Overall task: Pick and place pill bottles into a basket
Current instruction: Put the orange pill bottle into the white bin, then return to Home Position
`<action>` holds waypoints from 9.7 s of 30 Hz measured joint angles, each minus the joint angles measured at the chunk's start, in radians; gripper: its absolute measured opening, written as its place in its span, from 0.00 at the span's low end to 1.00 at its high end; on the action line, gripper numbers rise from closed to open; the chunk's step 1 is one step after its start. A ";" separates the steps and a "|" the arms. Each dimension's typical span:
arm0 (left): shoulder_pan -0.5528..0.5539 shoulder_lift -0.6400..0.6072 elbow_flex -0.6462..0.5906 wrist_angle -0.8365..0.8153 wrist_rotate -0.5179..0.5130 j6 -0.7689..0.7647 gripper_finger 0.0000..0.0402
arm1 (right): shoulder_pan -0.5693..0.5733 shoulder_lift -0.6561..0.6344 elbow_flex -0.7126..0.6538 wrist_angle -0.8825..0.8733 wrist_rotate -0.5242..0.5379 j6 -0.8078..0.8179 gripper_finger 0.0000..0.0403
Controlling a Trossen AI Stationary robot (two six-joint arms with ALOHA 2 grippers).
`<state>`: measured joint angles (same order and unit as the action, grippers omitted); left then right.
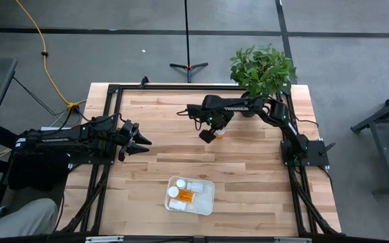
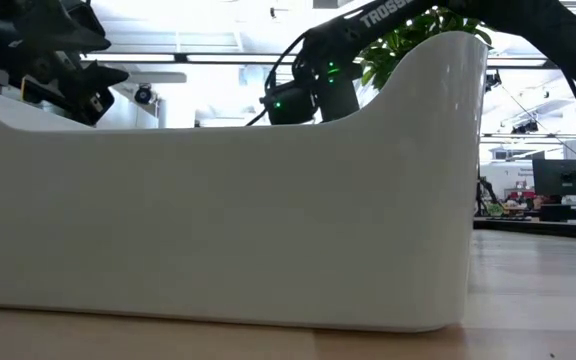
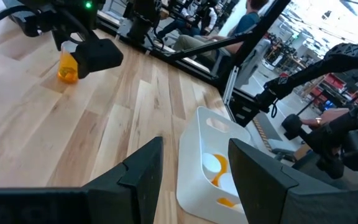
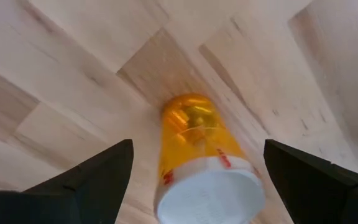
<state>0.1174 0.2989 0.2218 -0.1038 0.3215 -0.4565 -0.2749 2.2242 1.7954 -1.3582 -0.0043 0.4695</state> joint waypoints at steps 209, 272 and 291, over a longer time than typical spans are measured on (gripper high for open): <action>0.000 -0.001 0.000 0.148 -0.182 0.026 0.54 | 0.414 -0.156 0.512 0.245 0.316 -0.286 0.75; 0.000 -0.093 0.000 0.213 -0.133 0.265 0.54 | 0.184 -1.689 -1.045 1.251 -0.223 -0.169 0.75; 0.000 -0.093 0.000 0.129 -0.127 0.219 0.54 | 0.184 -1.877 -1.460 1.373 -0.073 0.323 0.75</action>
<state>0.1177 0.2062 0.2214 0.0249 0.1946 -0.2373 -0.0906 0.3467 0.3351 0.0152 -0.0774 0.7923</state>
